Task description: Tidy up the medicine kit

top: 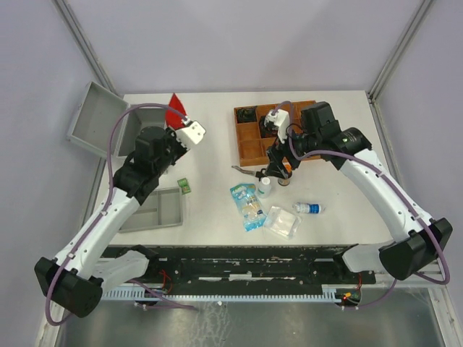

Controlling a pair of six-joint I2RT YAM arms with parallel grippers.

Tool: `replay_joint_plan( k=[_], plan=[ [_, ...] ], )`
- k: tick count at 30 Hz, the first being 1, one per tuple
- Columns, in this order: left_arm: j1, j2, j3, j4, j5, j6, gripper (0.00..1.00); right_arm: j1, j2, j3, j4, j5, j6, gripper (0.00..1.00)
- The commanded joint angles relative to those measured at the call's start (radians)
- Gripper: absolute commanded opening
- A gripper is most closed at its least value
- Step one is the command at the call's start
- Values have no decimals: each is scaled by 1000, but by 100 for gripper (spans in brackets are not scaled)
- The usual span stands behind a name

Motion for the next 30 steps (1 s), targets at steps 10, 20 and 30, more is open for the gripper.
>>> replay_joint_plan(
  k=[10, 20, 30],
  plan=[
    [307, 228, 203, -100, -89, 756, 3, -6, -56, -121, 65, -49, -3, 84],
    [406, 481, 205, 53, -173, 962, 3, -10, -67, -152, 72, -46, -9, 84],
    [450, 558, 222, 130, -166, 904, 3, -11, -58, -158, 74, -46, -12, 84]
  ],
)
